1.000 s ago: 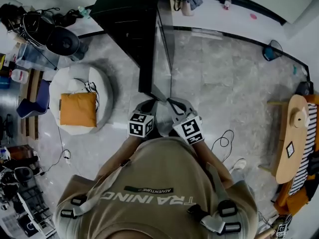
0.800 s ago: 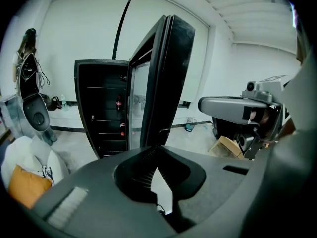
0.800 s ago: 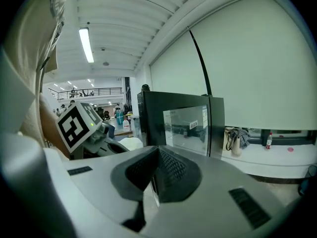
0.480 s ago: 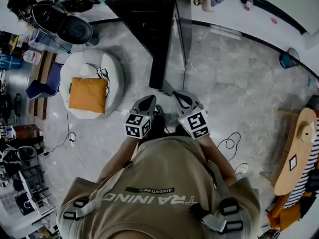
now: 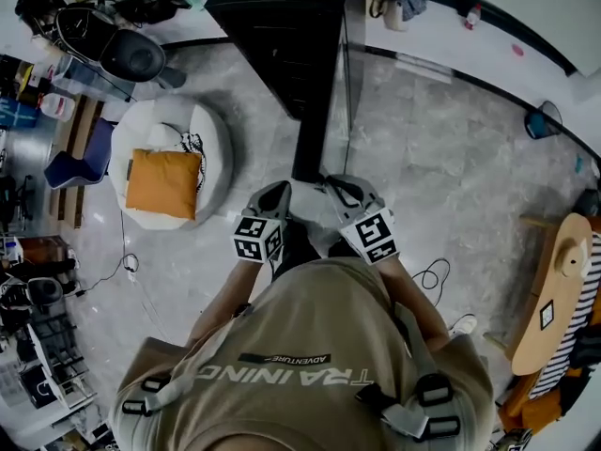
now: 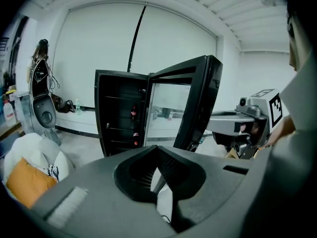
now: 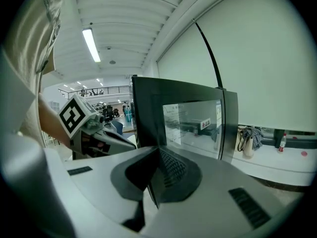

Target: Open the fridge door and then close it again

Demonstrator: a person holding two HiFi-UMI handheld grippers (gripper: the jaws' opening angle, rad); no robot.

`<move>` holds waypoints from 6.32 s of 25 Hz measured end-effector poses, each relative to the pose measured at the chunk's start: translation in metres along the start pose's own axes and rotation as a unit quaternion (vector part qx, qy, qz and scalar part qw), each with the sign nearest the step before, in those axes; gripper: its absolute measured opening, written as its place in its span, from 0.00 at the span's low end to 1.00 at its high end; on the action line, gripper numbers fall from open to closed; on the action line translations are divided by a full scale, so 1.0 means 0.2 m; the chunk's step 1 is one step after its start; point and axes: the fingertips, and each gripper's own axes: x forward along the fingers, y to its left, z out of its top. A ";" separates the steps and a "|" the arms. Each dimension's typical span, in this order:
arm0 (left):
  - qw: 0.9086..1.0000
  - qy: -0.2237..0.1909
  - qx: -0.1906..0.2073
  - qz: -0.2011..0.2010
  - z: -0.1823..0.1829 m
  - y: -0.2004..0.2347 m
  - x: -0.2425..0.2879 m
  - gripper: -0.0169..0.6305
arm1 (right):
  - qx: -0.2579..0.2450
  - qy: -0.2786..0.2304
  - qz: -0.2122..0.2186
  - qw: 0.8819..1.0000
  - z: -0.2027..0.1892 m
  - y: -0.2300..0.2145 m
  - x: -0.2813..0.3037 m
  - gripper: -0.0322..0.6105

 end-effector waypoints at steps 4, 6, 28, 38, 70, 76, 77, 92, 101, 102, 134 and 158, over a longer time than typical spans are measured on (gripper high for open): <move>1.000 -0.010 -0.010 0.005 0.06 0.10 0.00 0.03 | -0.007 0.013 0.005 1.000 0.02 0.03 0.03 0.04; 1.000 -0.010 -0.016 0.009 0.07 0.16 0.02 0.03 | -0.007 0.015 0.010 1.000 0.02 0.04 0.05 0.04; 0.998 -0.024 -0.041 0.043 0.19 0.68 -0.01 0.03 | -0.021 0.053 0.048 0.997 0.14 0.15 0.49 0.04; 0.999 -0.029 -0.033 0.007 0.22 0.93 0.00 0.03 | -0.016 0.054 0.011 0.998 0.20 0.20 0.75 0.04; 0.997 -0.048 -0.039 -0.039 0.45 1.55 0.04 0.03 | -0.009 0.030 -0.049 0.998 0.42 0.07 1.45 0.04; 0.997 -0.053 -0.058 -0.007 0.54 1.64 0.06 0.03 | -0.005 0.025 -0.018 1.000 0.45 0.05 1.56 0.04; 0.997 -0.051 -0.053 -0.003 0.56 1.66 0.06 0.03 | -0.004 0.026 -0.013 1.000 0.46 0.05 1.58 0.04; 0.997 -0.041 -0.040 0.042 0.75 1.78 0.33 0.03 | -0.003 -0.001 0.053 0.999 0.58 -0.16 1.83 0.04; 0.996 -0.040 -0.050 0.061 0.81 1.83 0.43 0.03 | -0.002 -0.001 0.073 0.997 0.57 -0.28 1.90 0.04; 0.996 -0.039 -0.049 0.063 0.81 1.84 0.44 0.03 | -0.001 -0.001 0.075 0.997 0.57 -0.29 1.91 0.04; 0.999 -0.014 -0.013 -0.044 1.06 2.08 0.76 0.03 | 0.041 0.006 -0.058 0.997 0.66 -0.61 2.13 0.04; 0.973 0.002 0.069 -0.218 1.18 2.15 0.88 0.03 | 0.121 -0.010 -0.288 0.950 0.69 -0.75 2.10 0.04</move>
